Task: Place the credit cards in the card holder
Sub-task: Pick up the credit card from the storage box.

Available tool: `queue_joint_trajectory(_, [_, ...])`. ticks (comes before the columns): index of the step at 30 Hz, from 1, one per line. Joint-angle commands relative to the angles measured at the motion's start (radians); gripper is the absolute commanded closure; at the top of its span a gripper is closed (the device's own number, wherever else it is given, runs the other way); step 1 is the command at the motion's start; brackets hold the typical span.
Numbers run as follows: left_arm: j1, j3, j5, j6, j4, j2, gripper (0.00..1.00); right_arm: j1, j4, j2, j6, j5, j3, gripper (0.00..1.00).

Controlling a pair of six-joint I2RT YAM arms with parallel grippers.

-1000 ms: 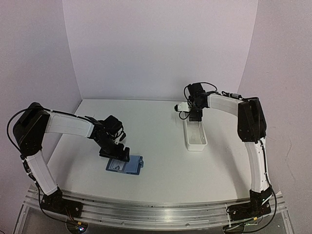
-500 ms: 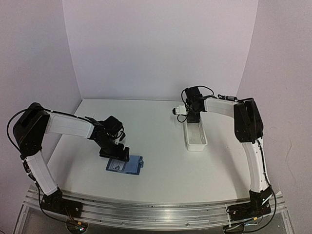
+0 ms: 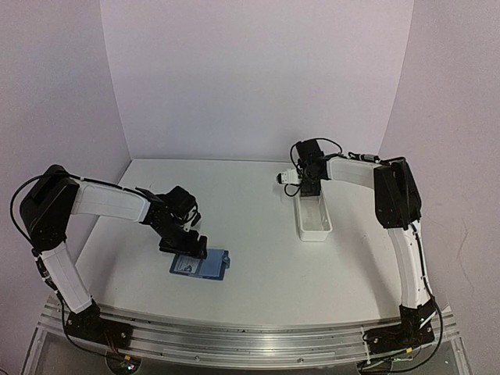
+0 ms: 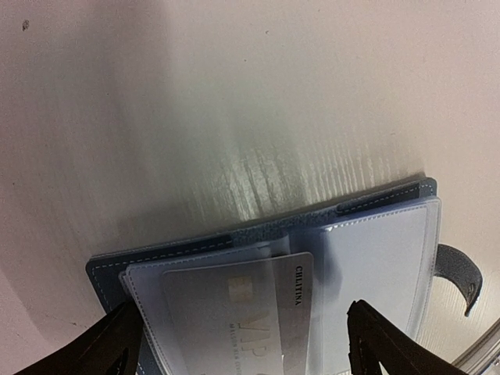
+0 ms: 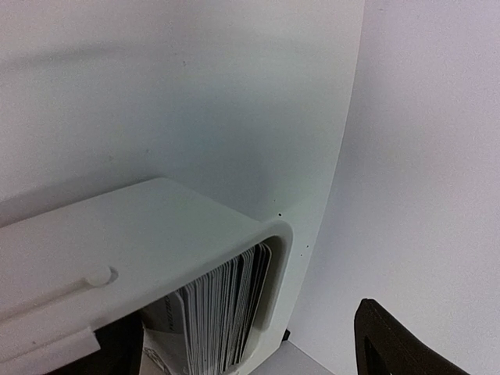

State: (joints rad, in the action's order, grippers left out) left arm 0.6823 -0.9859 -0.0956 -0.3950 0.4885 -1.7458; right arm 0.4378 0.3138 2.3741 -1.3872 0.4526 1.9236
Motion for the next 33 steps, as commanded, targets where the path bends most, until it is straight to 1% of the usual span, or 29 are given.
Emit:
queue_joint_trajectory(1, [-0.020, 0.074, 0.050, -0.005, 0.045, -0.074, 0.09, 0.003, -0.036, -0.044, 0.006, 0.026, 0.025, 0.11])
queue_joint_trajectory(6, [-0.020, 0.076, 0.048, -0.003, 0.045, -0.071, 0.09, 0.003, -0.036, -0.068, 0.008, 0.021, 0.015, 0.13])
queue_joint_trajectory(10, [-0.019, 0.077, 0.045, -0.002, 0.044, -0.069, 0.08, 0.004, -0.035, -0.083, 0.010, 0.015, 0.009, 0.18])
queue_joint_trajectory(15, [-0.018, 0.082, 0.045, -0.001, 0.041, -0.065, 0.08, 0.004, -0.027, -0.097, 0.020, -0.006, -0.007, 0.28])
queue_joint_trajectory(17, [-0.020, 0.082, 0.043, -0.001, 0.040, -0.064, 0.08, 0.004, -0.019, -0.100, 0.030, -0.018, -0.011, 0.40])
queue_joint_trajectory(18, [-0.020, 0.082, 0.043, -0.001, 0.039, -0.064, 0.08, 0.003, -0.016, -0.102, 0.034, -0.024, -0.015, 0.44])
queue_joint_trajectory(21, [-0.020, 0.084, 0.045, 0.001, 0.036, -0.064, 0.08, 0.004, -0.003, -0.103, 0.046, -0.037, -0.023, 0.49])
queue_joint_trajectory(28, [-0.020, 0.090, 0.042, 0.002, 0.033, -0.061, 0.08, 0.003, 0.030, -0.099, 0.065, -0.055, -0.017, 0.75])
queue_joint_trajectory(33, [-0.020, 0.090, 0.041, 0.004, 0.033, -0.058, 0.07, 0.003, 0.059, -0.115, 0.083, -0.063, -0.007, 0.88])
